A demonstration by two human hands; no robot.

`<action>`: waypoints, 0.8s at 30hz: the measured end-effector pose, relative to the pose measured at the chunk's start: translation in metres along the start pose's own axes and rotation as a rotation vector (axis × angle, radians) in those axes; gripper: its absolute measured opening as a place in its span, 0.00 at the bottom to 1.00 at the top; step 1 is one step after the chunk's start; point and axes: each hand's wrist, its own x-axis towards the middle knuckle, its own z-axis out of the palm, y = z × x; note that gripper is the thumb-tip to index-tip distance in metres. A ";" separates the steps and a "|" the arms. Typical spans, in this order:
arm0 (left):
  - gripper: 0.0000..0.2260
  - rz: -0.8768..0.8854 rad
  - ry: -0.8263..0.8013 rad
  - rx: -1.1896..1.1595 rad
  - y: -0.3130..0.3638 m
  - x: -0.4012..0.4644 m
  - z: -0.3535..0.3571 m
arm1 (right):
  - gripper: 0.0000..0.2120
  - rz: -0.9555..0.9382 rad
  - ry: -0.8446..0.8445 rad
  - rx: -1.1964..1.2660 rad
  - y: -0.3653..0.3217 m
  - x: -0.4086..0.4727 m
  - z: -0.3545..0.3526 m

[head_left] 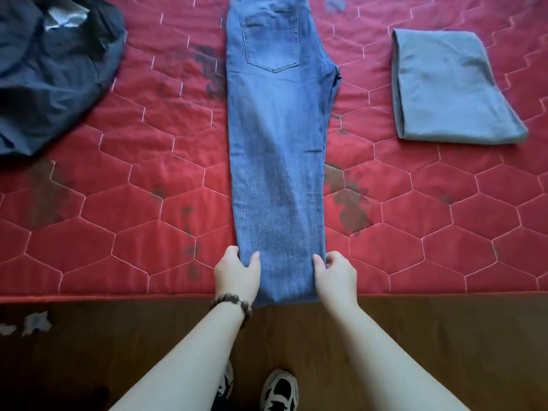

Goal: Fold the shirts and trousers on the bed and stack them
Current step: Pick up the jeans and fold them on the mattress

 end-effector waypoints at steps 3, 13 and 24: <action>0.07 0.026 -0.061 -0.097 0.002 -0.003 -0.006 | 0.13 0.039 -0.036 0.060 -0.003 -0.004 -0.004; 0.06 -0.026 -0.149 -0.429 0.072 0.087 -0.017 | 0.10 -0.017 -0.077 0.271 -0.083 0.084 -0.020; 0.06 0.106 -0.027 -0.265 0.169 0.263 -0.013 | 0.12 -0.073 0.075 0.168 -0.195 0.251 -0.024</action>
